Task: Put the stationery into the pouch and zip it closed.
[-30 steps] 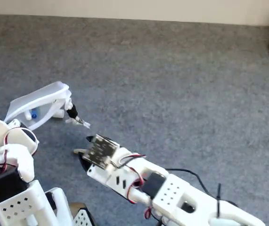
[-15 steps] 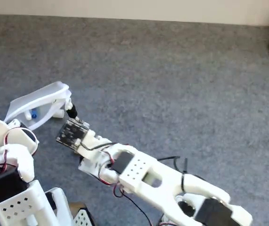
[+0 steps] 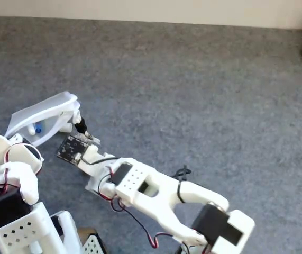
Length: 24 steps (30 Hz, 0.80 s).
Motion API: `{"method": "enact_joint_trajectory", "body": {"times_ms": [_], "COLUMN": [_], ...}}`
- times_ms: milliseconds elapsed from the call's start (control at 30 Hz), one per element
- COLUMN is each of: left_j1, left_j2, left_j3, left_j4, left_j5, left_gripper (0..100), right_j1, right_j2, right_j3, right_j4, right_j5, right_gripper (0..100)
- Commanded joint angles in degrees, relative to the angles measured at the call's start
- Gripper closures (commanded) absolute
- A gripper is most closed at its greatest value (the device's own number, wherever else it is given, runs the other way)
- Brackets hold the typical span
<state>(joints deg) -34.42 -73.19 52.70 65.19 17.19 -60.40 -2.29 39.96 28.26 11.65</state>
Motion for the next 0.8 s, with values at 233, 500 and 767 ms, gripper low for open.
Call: {"method": "enact_joint_trajectory", "body": {"times_ms": [233,500,767], "left_j1": [-0.6,-0.5,-0.3], "left_j2": [0.2,0.2,0.2], "left_j3": [-0.9,-0.8,-0.8], "left_j4": [-1.5,-1.5,-1.5], "left_j5": [0.4,0.4,0.4], "left_gripper": [99,99,99], "right_j1": [2.9,2.9,2.9], "right_j2": [8.1,9.3,9.5], "right_j3": [-8.2,-8.7,-12.3], "right_j4": [0.1,6.2,17.2], "right_j5": [5.3,11.3,16.4], "right_gripper": [86.4,98.5,99.0]}}
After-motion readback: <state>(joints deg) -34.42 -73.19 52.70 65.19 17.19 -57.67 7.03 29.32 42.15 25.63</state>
